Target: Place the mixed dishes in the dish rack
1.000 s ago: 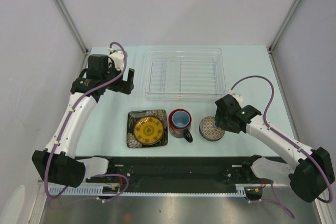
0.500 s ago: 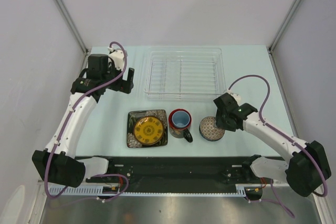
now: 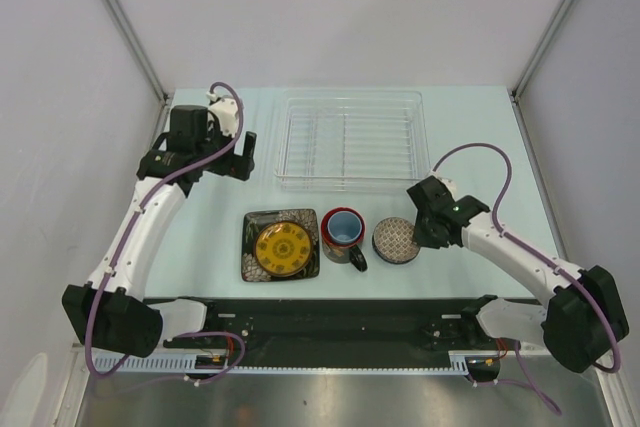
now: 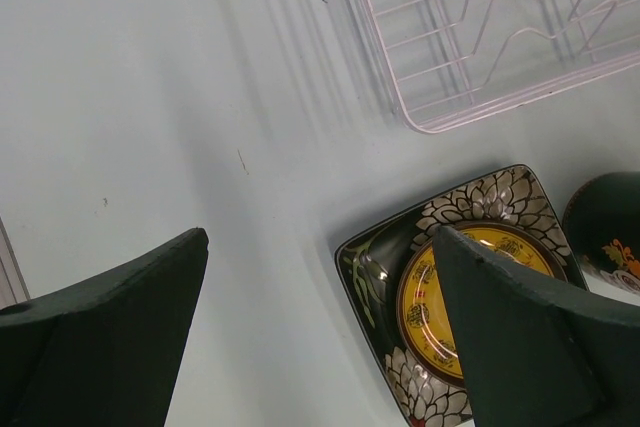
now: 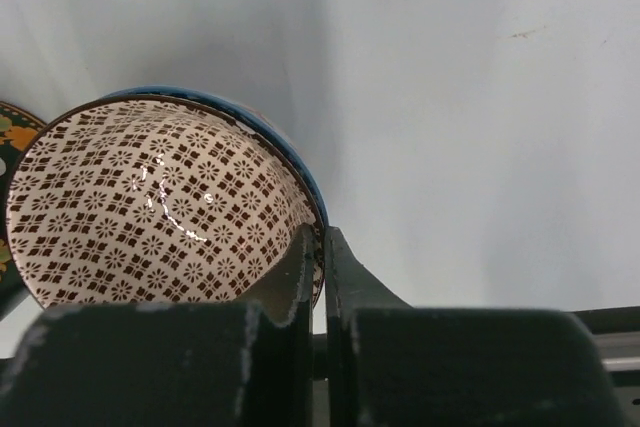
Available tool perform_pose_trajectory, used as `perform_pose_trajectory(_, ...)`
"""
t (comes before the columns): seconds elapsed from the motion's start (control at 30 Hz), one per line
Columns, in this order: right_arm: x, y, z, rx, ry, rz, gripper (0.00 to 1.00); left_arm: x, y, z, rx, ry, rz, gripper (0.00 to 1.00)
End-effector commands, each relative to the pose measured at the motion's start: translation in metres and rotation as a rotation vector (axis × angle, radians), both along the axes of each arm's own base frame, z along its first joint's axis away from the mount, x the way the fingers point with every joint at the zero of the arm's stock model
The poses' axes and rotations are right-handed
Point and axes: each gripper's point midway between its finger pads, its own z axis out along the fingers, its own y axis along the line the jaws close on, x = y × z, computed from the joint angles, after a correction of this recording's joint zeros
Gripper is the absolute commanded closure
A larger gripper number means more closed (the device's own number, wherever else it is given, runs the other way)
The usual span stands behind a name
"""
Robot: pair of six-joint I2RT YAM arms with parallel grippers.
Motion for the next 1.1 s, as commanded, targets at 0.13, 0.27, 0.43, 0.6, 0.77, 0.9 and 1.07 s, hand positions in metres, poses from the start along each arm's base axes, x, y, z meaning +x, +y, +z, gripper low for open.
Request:
perform_pose_trajectory(0.13, 0.005, 0.004, 0.011, 0.044, -0.048, -0.002, 1.0, 0.004, -0.001, 0.006, 0.001, -0.047, -0.01, 0.0)
perform_pose_trajectory(0.27, 0.004, 0.003, 0.018, 0.064, -0.065, -0.004, 1.0, 0.005, -0.003, 0.006, -0.01, -0.044, -0.015, 0.01)
perform_pose_trajectory(0.43, 0.0, 0.007, 0.012, 0.068, -0.023, 0.031, 0.47, 0.006, -0.006, 0.003, -0.016, -0.036, -0.02, 0.0)
perform_pose_trajectory(0.6, 0.007, -0.003, 0.021, 0.035, -0.076, -0.016, 0.11, 0.005, -0.004, 0.001, -0.014, -0.037, -0.018, 0.0)
perform_pose_trajectory(0.77, 0.013, 0.008, 0.054, 0.035, -0.175, 0.045, 0.16, 0.005, -0.003, -0.003, 0.003, -0.037, -0.019, 0.01)
perform_pose_trajectory(0.9, 0.016, 0.041, 0.094, 0.074, -0.316, 0.212, 0.24, 0.005, -0.003, -0.003, 0.001, -0.039, -0.018, 0.0)
perform_pose_trajectory(1.07, 0.002, 0.081, 0.103, -0.007, -0.375, 0.538, 0.25, 0.004, -0.001, -0.003, 0.001, -0.042, -0.013, 0.0)
